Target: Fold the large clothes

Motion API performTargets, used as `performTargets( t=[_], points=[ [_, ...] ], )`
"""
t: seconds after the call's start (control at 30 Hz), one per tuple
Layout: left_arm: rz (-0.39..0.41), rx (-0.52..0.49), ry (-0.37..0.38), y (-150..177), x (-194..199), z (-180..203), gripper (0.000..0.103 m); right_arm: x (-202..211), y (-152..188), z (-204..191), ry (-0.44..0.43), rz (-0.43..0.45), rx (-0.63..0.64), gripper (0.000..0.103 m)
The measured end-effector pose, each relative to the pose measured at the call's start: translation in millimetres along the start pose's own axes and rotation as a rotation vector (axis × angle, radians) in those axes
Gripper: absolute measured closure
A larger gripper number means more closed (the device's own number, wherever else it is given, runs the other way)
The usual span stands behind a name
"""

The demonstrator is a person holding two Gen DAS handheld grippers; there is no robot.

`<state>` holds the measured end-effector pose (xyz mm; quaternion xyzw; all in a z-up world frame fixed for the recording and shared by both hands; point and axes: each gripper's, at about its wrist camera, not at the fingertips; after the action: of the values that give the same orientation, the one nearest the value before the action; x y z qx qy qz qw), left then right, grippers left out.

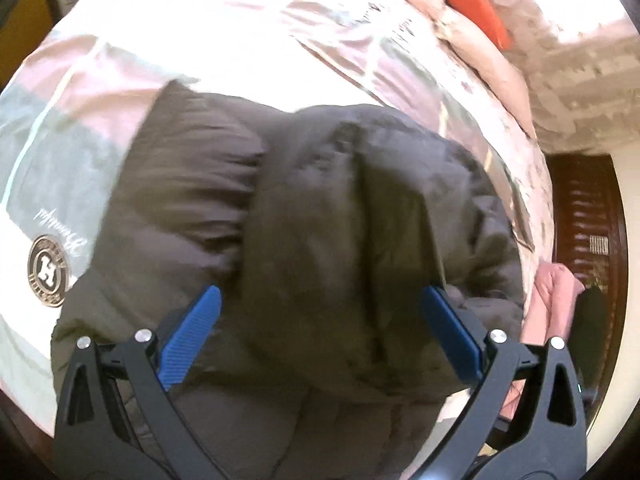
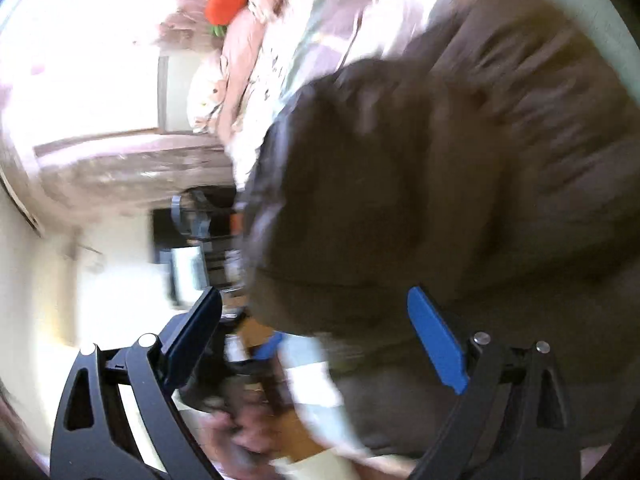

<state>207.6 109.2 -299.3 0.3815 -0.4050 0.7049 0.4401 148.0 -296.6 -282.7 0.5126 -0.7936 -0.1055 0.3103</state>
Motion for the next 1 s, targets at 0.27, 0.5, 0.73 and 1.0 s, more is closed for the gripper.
performTargets(
  t=[0.27, 0.5, 0.73, 1.0],
  points=[
    [-0.067, -0.002, 0.005, -2.8, -36.7, 20.5, 0.002, -45.0, -8.9, 14.5, -0.041, -0.004, -0.18, 0.088],
    [-0.025, -0.073, 0.066, 49.5, 1.7, 20.8, 0.002, 2.5, 24.5, -28.6, -0.22, 0.068, 0.116, 0.091],
    [-0.063, -0.041, 0.129, 85.2, 10.3, 19.5, 0.002, 27.5, 49.5, -71.4, -0.322, 0.034, 0.318, 0.103],
    [-0.017, -0.028, 0.009, 69.9, 26.2, -5.2, 0.002, -2.7, 60.0, -117.0, 0.199, 0.214, 0.612, 0.08]
  ],
)
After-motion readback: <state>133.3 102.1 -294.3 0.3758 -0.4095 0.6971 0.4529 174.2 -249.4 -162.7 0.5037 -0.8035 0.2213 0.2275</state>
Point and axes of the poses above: each gripper's, at about its wrist camera, not at the fingertips, and x roughly against the way its jaws point, z to its right, y to its underside, and after that the axes turned 15 degrees about -x, right-handed
